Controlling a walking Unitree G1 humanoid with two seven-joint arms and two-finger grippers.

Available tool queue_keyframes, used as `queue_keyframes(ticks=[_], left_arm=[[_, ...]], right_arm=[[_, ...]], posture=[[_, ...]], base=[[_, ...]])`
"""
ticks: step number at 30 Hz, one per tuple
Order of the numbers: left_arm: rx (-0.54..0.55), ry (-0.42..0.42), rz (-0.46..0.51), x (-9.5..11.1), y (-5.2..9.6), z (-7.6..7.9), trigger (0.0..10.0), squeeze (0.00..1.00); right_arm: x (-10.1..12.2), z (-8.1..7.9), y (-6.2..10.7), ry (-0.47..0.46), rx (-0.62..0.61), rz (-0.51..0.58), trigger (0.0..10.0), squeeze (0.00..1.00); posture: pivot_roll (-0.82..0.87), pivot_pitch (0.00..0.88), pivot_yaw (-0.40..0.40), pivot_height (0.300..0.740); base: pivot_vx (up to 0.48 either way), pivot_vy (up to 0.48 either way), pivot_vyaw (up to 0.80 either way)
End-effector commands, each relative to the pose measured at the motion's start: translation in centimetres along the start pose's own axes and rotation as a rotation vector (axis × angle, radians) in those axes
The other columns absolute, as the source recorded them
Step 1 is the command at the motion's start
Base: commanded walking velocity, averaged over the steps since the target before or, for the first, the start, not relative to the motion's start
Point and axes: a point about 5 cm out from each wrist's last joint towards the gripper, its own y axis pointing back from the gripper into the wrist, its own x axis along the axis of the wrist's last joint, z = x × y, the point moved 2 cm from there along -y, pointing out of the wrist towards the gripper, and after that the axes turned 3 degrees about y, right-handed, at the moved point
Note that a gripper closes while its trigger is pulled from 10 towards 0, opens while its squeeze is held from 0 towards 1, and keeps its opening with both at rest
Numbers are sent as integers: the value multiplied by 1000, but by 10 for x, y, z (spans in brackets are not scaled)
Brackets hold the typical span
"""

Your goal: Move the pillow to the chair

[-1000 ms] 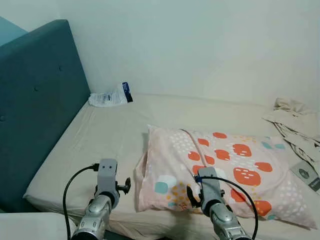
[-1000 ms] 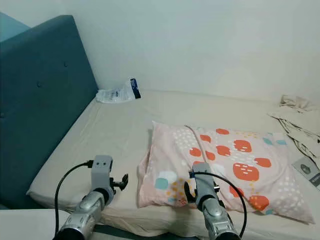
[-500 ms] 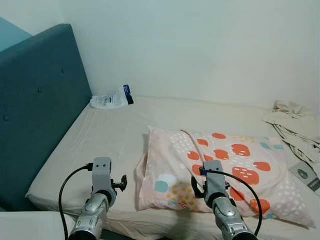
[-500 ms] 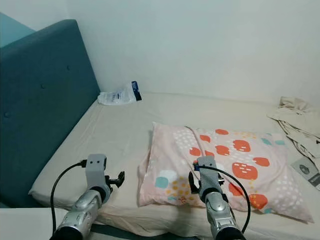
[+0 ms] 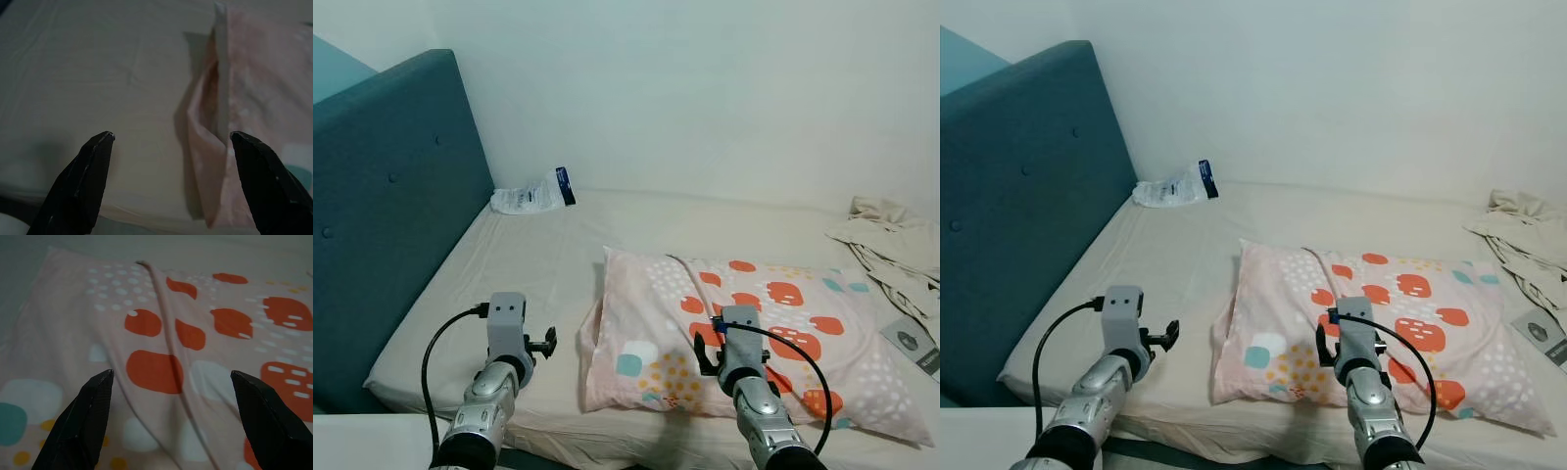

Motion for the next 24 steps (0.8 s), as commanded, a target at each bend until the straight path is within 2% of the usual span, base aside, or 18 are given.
queue_keyframes(ticks=[1,15,17,22,24], left_arm=[[25,11,-17,-1,0,-8,10000,0],[64,32,-27,2,-5,-9,10000,0],[61,63,-16,6,-6,-10,10000,0],[31,112,-16,11,-8,-7,10000,0],[8,117,-18,11,-8,-4,10000,0]], right_arm=[[-1,0,1,-3,3,1,10000,0],[11,-4,-7,23,40,12,10000,0],[12,-5,-5,-44,58,37,10000,0],[9,-3,-5,-18,46,18,10000,0],[7,-4,-3,-48,52,25,10000,0]], posture=[[70,25,4,670],[74,31,-19,656],[76,36,-13,646],[71,49,-3,631],[67,53,0,622]], base=[[0,0,0],[0,0,0],[0,0,0],[0,0,0],[0,0,0]])
